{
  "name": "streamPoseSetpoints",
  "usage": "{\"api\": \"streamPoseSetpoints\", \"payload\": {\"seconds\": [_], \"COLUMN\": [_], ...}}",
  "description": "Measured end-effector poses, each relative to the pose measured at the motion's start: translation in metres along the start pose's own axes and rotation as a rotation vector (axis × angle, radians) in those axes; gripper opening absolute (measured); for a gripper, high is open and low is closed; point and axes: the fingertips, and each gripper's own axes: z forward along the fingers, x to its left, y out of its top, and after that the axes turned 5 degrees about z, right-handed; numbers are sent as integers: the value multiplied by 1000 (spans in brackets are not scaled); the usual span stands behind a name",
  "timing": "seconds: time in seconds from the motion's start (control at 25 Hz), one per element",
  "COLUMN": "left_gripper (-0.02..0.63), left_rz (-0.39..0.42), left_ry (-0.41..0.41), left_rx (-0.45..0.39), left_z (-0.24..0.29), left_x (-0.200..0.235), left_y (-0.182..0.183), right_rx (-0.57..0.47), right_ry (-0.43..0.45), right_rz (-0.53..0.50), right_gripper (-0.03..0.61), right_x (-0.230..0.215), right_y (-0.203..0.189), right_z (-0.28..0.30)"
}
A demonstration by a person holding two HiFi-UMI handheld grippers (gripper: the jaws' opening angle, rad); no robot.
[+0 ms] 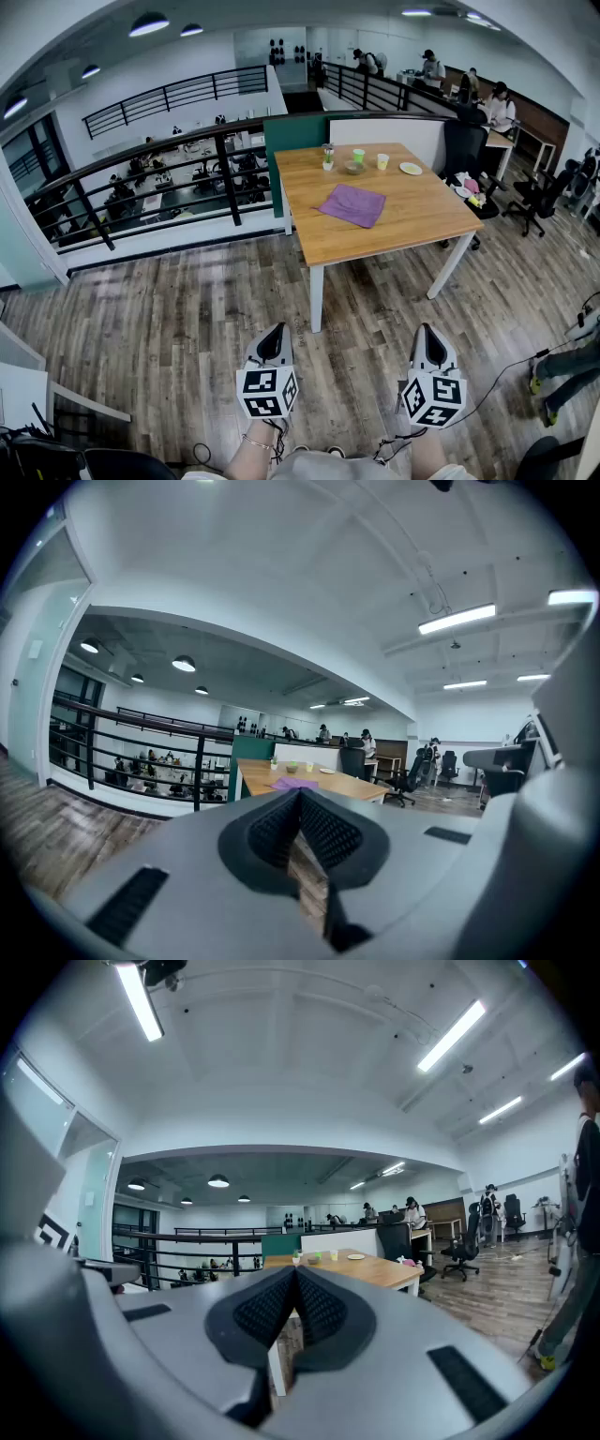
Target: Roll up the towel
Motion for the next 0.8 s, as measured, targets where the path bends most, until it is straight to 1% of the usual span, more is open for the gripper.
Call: {"api": "streamPoseSetpoints", "payload": {"seconds": [0.24, 0.4, 0.6, 0.72, 0.8], "left_gripper": [-2, -2, -2, -2, -2], "left_rz": [-2, -11, -16, -12, -14], "left_ry": [6, 7, -11, -7, -7], "left_rx": [5, 6, 11, 7, 2], "left_z": [-6, -5, -6, -6, -7], "left_x": [-2, -5, -14, -17, -19], "left_y": [5, 5, 6, 8, 12], "right_rx": [21, 26, 34, 30, 24], "right_ry": [18, 53, 12, 23, 28], "right_rz": [9, 77, 53, 70, 74], "right_gripper": [-2, 0, 2, 5, 23], "right_x": [2, -2, -9, -10, -12], "right_y": [1, -3, -4, -1, 2], "right_z": [-5, -5, -11, -13, -15]}}
